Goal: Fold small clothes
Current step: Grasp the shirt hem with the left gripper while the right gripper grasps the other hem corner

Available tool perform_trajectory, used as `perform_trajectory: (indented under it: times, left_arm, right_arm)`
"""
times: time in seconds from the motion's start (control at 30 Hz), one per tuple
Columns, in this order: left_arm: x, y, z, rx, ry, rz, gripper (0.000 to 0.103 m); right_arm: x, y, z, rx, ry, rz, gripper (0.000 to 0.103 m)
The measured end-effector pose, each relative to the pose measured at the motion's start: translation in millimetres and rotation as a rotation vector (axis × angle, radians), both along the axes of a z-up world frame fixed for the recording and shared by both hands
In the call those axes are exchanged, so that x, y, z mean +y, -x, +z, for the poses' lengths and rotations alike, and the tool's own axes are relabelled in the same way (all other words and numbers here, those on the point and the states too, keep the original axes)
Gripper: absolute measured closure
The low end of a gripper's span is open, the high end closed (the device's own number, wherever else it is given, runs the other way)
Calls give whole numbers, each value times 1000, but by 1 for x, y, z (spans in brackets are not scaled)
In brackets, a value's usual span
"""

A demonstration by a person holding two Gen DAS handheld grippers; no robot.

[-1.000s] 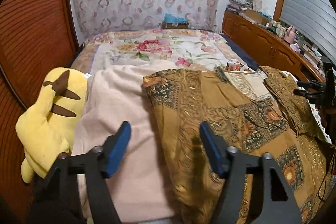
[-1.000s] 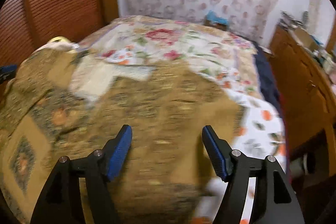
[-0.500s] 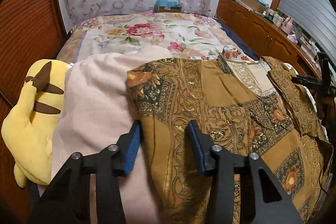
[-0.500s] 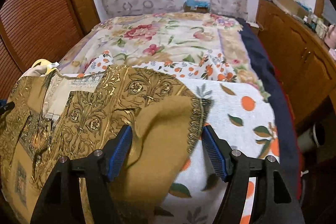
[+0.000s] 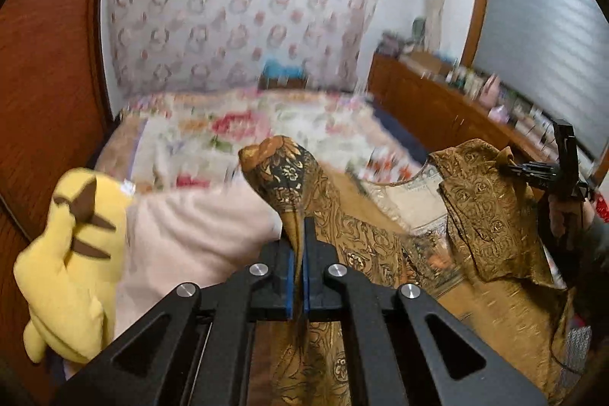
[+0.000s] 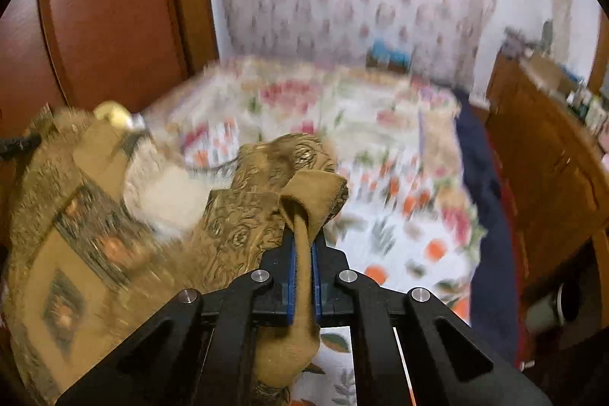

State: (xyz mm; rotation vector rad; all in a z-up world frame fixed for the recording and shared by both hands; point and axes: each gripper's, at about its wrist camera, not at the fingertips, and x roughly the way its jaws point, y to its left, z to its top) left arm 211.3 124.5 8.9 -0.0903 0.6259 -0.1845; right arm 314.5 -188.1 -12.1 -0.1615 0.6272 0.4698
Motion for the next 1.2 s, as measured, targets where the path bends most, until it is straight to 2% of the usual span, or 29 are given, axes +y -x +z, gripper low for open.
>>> perform_trajectory:
  times: [0.2, 0.27, 0.37, 0.4, 0.5, 0.73, 0.9, 1.03, 1.2]
  left_arm:
    - [-3, 22, 65, -181, -30, 42, 99]
    - [-1, 17, 86, -218, -41, 71, 99]
    - [2, 6, 106, -265, -83, 125, 99]
    - [6, 3, 109, -265, -76, 137, 99]
    - [11, 4, 106, -248, -82, 143, 99]
    - [-7, 46, 81, -239, -138, 79, 99]
    - [-11, 72, 71, -236, -116, 56, 99]
    - [-11, 104, 68, -255, -101, 35, 99]
    - [-16, 147, 45, -224, -100, -3, 99]
  right_arm:
    - [-24, 55, 86, -232, -58, -44, 97]
    - [-24, 61, 110, -294, -42, -61, 97]
    - [-19, 65, 139, -403, 51, -126, 97]
    - [-19, 64, 144, -412, 65, -154, 97]
    - [-17, 67, 139, -371, 82, -188, 97]
    - [-3, 114, 110, -338, 132, -125, 97]
    - [-8, 155, 109, -324, 136, -81, 97]
    - [-30, 181, 109, -322, 94, -37, 97]
    - [-55, 208, 75, -260, 9, 13, 97]
